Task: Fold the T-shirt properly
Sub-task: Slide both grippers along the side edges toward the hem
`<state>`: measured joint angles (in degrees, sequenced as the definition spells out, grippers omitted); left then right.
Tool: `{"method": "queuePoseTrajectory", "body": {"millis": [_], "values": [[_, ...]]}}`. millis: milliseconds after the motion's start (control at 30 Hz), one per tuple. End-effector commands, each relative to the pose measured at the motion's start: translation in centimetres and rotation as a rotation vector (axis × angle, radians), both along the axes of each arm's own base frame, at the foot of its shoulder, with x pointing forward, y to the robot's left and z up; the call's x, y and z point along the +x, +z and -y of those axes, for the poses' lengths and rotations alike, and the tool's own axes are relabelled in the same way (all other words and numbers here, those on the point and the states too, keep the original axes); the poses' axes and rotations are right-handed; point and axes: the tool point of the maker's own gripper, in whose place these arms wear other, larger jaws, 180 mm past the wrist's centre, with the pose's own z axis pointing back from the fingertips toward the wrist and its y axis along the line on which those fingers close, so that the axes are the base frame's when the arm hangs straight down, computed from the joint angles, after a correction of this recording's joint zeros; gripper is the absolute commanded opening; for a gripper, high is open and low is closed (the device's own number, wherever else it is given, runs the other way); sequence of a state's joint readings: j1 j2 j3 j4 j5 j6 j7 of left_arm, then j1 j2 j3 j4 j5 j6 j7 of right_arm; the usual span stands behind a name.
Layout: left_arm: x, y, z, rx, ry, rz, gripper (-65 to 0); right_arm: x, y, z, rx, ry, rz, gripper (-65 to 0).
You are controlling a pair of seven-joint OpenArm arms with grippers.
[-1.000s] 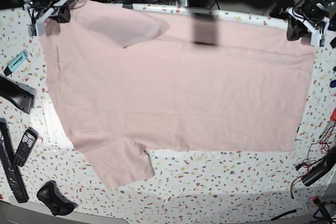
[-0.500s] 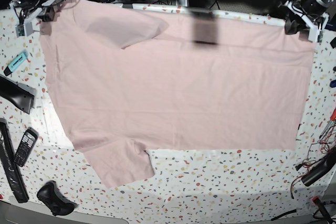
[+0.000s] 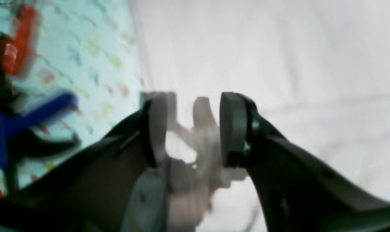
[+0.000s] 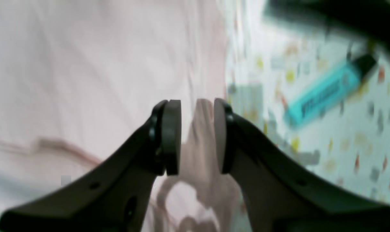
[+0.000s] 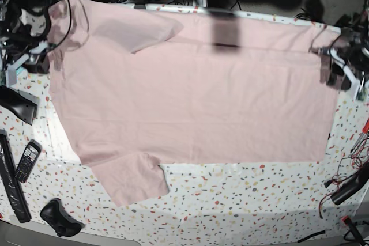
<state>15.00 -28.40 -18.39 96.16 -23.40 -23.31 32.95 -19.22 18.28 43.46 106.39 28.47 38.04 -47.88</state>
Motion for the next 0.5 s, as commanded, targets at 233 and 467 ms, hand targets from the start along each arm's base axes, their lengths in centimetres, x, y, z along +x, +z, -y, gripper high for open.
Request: {"method": "queuePoseTrajectory", "body": {"millis": [233,467], "values": [[10.0,4.0,-3.2,-0.146,0.074,0.165,-39.4,4.6,1.7,-0.9,0.065,0.052,0.089,-47.5],[16.6,2.0,-5.4,-0.294,0.195,0.097,-39.4,6.9,0.5,-4.7,0.08,0.166,0.006,-47.5]]}}
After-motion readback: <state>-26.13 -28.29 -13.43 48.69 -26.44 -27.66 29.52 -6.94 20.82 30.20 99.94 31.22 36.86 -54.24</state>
